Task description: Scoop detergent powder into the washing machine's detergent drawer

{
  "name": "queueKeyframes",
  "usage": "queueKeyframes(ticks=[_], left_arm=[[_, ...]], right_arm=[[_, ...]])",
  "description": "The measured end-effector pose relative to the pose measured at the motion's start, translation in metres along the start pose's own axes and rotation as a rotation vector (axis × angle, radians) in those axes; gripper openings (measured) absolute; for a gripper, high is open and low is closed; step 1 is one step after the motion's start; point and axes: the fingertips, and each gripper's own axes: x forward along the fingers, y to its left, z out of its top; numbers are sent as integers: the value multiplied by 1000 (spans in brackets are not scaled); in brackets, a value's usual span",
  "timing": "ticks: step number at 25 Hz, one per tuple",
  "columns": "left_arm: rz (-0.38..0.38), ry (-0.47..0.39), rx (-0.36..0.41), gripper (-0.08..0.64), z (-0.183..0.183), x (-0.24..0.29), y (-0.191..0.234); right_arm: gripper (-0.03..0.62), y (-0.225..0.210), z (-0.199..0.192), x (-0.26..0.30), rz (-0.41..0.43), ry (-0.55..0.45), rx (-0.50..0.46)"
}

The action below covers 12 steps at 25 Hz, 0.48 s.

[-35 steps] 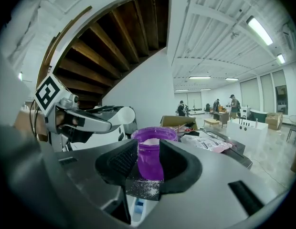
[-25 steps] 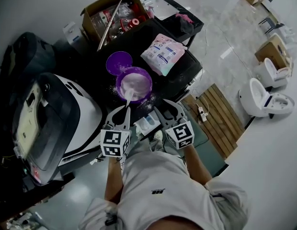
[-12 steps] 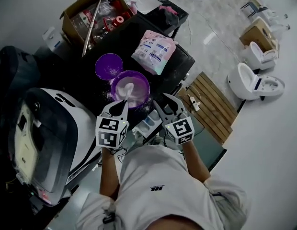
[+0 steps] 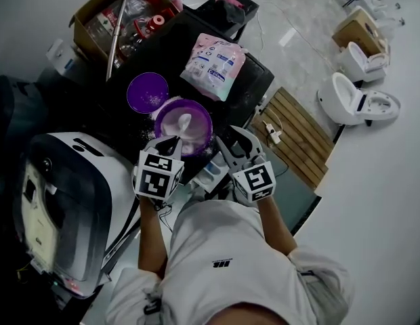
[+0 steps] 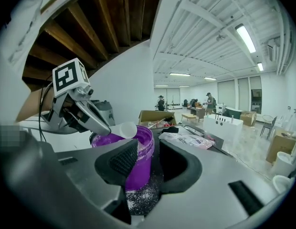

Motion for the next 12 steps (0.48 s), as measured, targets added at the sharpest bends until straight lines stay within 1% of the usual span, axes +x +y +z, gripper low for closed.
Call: queueKeyframes(ticks=[6,9,12], left_arm=[[17,113,0,15,-1,20,1],[25,162,-10,15,-1,27,0],[28,213,-1,16,-2,38,0]], right_arm=[[141,-5,4,20,81,31,-54],[141,-10,6,26,120,32,-56],[141,-17,8,32,143,30,-57]])
